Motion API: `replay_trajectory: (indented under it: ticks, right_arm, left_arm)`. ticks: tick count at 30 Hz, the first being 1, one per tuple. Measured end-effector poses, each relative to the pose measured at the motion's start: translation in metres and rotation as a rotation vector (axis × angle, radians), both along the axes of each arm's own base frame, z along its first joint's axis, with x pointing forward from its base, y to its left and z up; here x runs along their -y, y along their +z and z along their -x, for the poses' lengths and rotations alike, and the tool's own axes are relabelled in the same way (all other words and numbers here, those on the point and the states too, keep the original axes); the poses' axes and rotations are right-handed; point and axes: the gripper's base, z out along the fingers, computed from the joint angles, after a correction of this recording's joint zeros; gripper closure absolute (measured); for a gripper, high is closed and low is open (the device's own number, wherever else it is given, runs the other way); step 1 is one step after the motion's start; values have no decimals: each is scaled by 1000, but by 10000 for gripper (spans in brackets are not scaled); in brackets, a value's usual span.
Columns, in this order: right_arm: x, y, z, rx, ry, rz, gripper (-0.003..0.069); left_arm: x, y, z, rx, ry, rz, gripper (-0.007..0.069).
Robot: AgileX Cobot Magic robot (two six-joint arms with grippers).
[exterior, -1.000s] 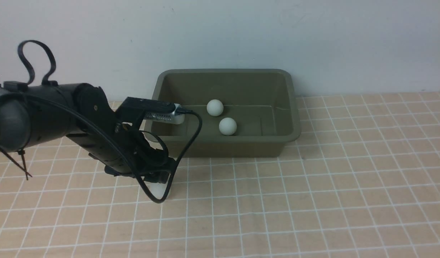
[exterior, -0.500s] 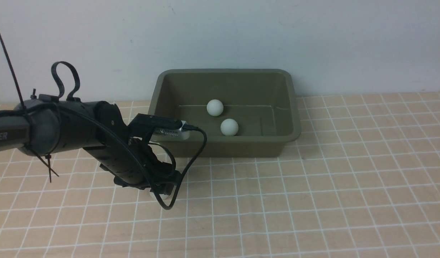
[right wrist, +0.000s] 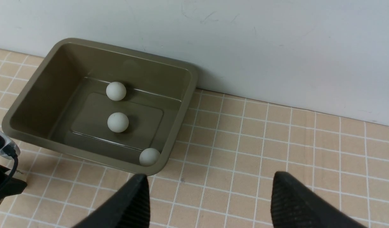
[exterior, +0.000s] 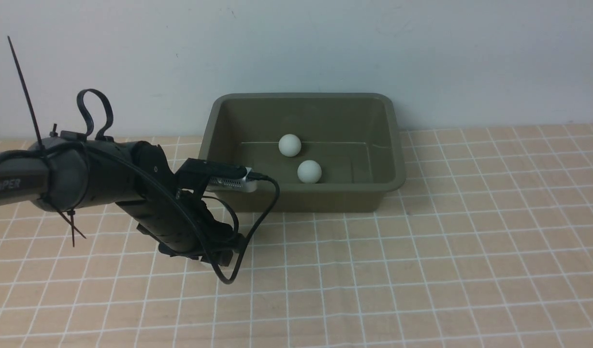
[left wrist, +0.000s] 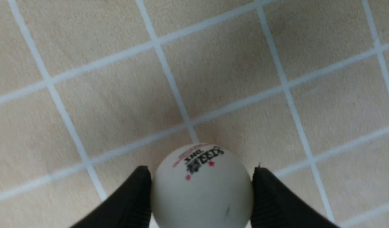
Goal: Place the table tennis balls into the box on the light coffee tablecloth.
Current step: 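Reach for and grasp a ping pong ball on the table beside the basket, then drop the ball into the bin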
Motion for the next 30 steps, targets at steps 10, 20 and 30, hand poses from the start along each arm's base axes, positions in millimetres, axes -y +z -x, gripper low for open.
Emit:
replay_trajectory:
  ticks: [10, 20, 30]
  right_arm:
    - [0, 0, 0, 0, 0, 0, 192]
    - [0, 0, 0, 0, 0, 1, 192]
    - [-1, -19, -5, -63, 0, 10, 192]
  left_arm:
    - [12, 92, -8, -107, -220, 24, 304]
    - [25, 177, -65, 476, -125, 137, 304]
    - [41, 88, -110, 378, -2, 230, 304]
